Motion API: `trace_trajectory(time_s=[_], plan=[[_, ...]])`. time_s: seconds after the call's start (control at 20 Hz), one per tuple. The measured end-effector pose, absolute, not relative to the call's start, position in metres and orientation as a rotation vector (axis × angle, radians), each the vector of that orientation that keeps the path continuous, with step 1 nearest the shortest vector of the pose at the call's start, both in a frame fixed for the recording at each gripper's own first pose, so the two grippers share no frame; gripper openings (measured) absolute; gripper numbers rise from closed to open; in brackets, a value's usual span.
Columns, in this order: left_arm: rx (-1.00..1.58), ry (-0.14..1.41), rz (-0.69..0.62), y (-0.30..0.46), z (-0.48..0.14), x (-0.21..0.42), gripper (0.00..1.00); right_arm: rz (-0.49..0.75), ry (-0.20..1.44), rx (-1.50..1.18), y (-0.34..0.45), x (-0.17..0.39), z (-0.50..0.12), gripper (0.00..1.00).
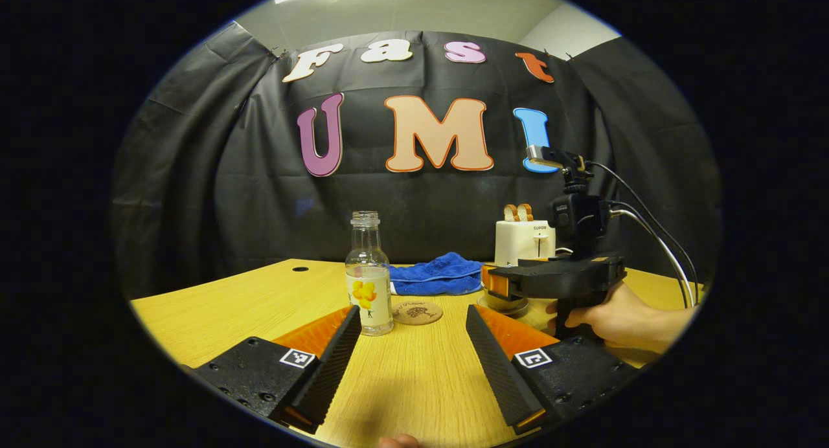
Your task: Open the teacup lid with one hand, grasp the water bottle and pour water into the teacup with the other hand; after pouring, place the water bottle on the coaster and then close the teacup lid.
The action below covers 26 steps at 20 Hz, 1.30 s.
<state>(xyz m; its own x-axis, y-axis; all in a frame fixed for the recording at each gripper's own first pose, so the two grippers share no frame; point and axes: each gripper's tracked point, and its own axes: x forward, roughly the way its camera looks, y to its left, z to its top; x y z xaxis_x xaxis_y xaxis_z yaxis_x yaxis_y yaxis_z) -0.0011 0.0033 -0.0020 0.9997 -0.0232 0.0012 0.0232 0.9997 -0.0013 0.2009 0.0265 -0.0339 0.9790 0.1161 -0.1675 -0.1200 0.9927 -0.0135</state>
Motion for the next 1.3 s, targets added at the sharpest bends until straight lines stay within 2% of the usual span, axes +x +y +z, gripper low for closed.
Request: trace_trajectory(time_s=[0.2, 0.35, 0.5, 0.6, 0.7, 0.8, 0.95, 1.2, 1.3], plan=[[-0.001, -0.002, -0.023, 0.003, -0.001, 0.0, 0.95, 0.15, 0.16, -0.022, 0.036, 0.208, -0.031, 0.93], [-0.001, -0.002, -0.023, 0.003, -0.002, 0.001, 0.95, 0.153, 0.158, -0.034, 0.038, 0.209, -0.031, 0.72], [-0.001, -0.003, -0.022, 0.003, -0.003, 0.0, 0.95, 0.149, 0.163, -0.039, 0.036, 0.206, -0.029, 0.72], [-0.002, -0.002, -0.019, 0.004, -0.003, 0.0, 0.95, 0.141, 0.169, -0.027, 0.035, 0.209, -0.032, 0.36], [-0.002, -0.003, -0.018, 0.004, -0.002, 0.0, 0.95, 0.138, 0.171, -0.023, 0.035, 0.21, -0.033, 0.41], [-0.002, -0.003, -0.018, 0.004, -0.002, 0.0, 0.95, 0.129, 0.168, -0.031, 0.034, 0.211, -0.033, 0.41], [-0.002, -0.003, -0.015, 0.004, -0.003, 0.001, 0.95, 0.142, 0.164, -0.023, 0.036, 0.211, -0.032, 0.35], [-0.002, -0.004, -0.012, 0.005, -0.003, 0.001, 0.95, 0.133, 0.163, -0.04, 0.035, 0.21, -0.032, 0.36], [-0.003, -0.004, -0.01, 0.004, -0.003, 0.001, 0.95, 0.157, 0.141, -0.039, 0.039, 0.207, -0.028, 0.29]])
